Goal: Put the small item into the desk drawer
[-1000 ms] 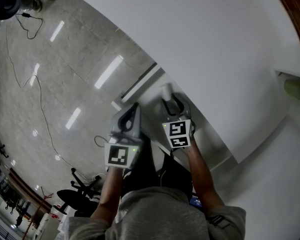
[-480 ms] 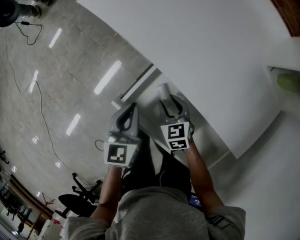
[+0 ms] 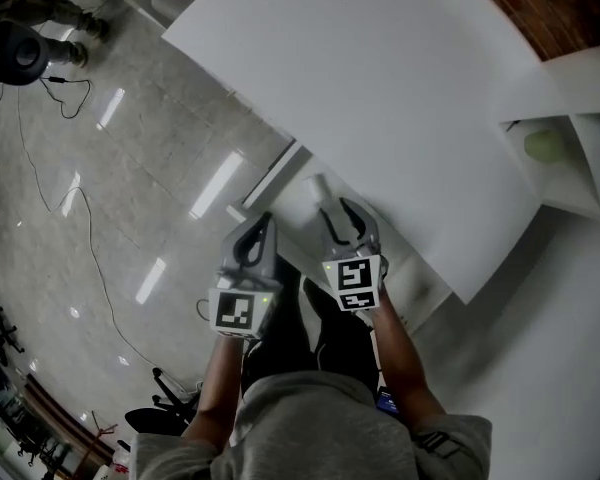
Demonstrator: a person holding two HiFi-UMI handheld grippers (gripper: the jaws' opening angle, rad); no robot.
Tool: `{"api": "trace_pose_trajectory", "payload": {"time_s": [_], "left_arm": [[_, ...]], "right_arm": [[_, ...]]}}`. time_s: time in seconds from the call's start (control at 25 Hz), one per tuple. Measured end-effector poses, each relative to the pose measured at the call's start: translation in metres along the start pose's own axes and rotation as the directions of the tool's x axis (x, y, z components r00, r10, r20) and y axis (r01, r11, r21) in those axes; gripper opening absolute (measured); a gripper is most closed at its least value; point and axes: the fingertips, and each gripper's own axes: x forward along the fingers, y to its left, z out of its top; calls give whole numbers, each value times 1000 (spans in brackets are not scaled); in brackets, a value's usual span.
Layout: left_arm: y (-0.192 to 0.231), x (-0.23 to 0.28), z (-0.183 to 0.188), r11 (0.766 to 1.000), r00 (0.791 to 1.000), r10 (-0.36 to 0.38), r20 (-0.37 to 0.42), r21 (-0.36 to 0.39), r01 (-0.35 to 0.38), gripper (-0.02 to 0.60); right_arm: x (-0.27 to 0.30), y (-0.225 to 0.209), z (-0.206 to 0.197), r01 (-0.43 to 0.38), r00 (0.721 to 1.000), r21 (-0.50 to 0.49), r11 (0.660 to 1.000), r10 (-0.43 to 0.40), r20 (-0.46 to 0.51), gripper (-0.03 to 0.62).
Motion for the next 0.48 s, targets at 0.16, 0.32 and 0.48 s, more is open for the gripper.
{"api": "trace_pose_trajectory", "payload": {"time_s": [0.16, 0.32, 0.48], "left_arm": [[-12, -7, 28, 1000, 1000, -20, 23, 17, 20, 12], [-27, -15, 51, 997, 998, -53, 45, 58, 51, 12], [-45, -24, 78, 993, 994, -90, 66, 88, 84, 12]], "right_arm": [[-30, -8, 28, 40, 997, 20, 999, -41, 60, 158], [-61, -16, 51, 82, 990, 44, 996, -87, 112, 150], [-94, -24, 71, 112, 980, 82, 990, -124, 156, 142]]}}
